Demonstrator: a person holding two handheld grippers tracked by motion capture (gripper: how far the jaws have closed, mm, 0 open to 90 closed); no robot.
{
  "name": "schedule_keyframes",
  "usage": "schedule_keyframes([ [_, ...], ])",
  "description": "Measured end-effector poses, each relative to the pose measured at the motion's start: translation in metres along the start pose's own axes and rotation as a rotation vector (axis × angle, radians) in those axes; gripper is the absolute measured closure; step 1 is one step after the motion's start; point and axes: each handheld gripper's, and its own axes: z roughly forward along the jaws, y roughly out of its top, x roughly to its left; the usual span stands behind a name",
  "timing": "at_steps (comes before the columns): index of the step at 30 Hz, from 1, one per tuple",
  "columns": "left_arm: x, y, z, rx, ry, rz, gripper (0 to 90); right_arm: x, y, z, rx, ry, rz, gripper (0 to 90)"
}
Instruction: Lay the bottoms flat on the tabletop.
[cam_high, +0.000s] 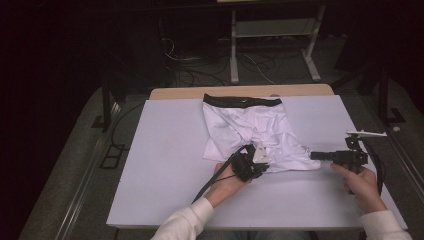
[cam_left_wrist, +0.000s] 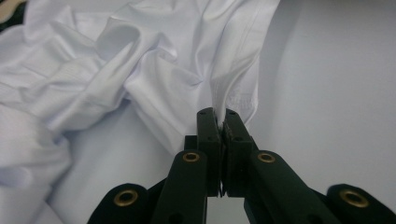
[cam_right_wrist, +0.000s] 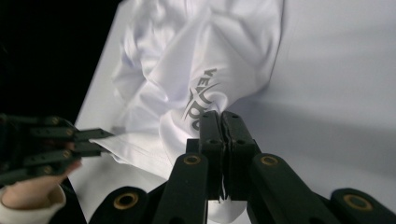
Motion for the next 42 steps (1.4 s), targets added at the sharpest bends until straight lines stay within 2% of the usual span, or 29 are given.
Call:
schedule_keyframes([
  [2, -0.004, -0.008, -0.001, 0.003, -0.028, -0.020, 87.2, 0.002, -0.014, 0.000, 0.030, -0.022, 0.005, 86.0],
  [6, -0.010, -0.021, 0.006, 0.016, -0.078, -0.072, 87.2, -0.001, -0.021, -0.002, 0.046, -0.032, -0.009, 85.1],
  [7, -0.011, -0.023, 0.008, 0.022, -0.076, -0.076, 87.2, -0.003, -0.023, -0.005, 0.039, -0.053, -0.024, 80.7],
  [9, -0.013, -0.026, 0.012, 0.032, -0.075, -0.074, 87.2, -0.003, -0.023, -0.007, 0.034, -0.065, -0.029, 78.9],
  [12, -0.014, -0.027, 0.012, 0.034, -0.077, -0.076, 87.2, -0.005, -0.026, -0.018, -0.022, -0.087, -0.043, 73.2],
  [15, -0.013, -0.027, 0.012, 0.035, -0.079, -0.073, 87.2, -0.006, -0.033, -0.027, -0.034, -0.075, -0.040, 69.3],
  [17, -0.014, -0.028, 0.012, 0.034, -0.078, -0.075, 87.1, -0.005, -0.040, -0.028, -0.012, -0.069, -0.047, 67.4],
  [18, -0.014, -0.028, 0.012, 0.031, -0.078, -0.077, 87.1, -0.003, -0.046, -0.028, 0.016, -0.072, -0.059, 65.5],
  [21, -0.015, -0.028, 0.012, 0.030, -0.078, -0.077, 87.1, -0.001, -0.051, -0.026, 0.038, -0.069, -0.076, 63.3],
  [27, -0.016, -0.028, 0.012, 0.030, -0.083, -0.074, 87.0, 0.005, -0.052, -0.016, 0.081, -0.104, -0.100, 59.3],
  [28, -0.016, -0.028, 0.012, 0.030, -0.084, -0.074, 87.0, 0.005, -0.051, -0.008, 0.112, -0.112, -0.113, 61.7],
  [30, -0.016, -0.028, 0.013, 0.028, -0.087, -0.077, 87.0, 0.006, -0.051, -0.006, 0.116, -0.104, -0.116, 63.7],
  [33, -0.016, -0.028, 0.012, 0.027, -0.090, -0.064, 87.1, 0.008, -0.047, 0.004, 0.164, -0.115, -0.130, 84.3],
  [35, -0.016, -0.028, 0.012, 0.028, -0.094, -0.046, 87.1, 0.009, -0.047, 0.005, 0.178, -0.112, -0.118, 85.9],
  [37, -0.018, -0.026, 0.011, 0.024, -0.104, -0.033, 87.2, 0.008, -0.047, -0.002, 0.166, -0.091, -0.114, 86.1],
  [38, -0.022, -0.022, 0.011, 0.014, -0.113, -0.028, 87.3, 0.006, -0.048, -0.014, 0.136, -0.063, -0.103, 86.1],
  [39, -0.022, -0.022, 0.011, 0.014, -0.113, -0.028, 87.3, 0.006, -0.048, -0.014, 0.136, -0.063, -0.103, 86.1],
  [40, -0.025, -0.019, 0.010, 0.008, -0.120, -0.017, 87.3, 0.005, -0.050, -0.024, 0.117, -0.047, -0.102, 86.1],
  [42, -0.034, -0.014, 0.010, 0.006, -0.128, 0.003, 87.3, 0.004, -0.052, -0.031, 0.109, -0.041, -0.102, 86.1],
])
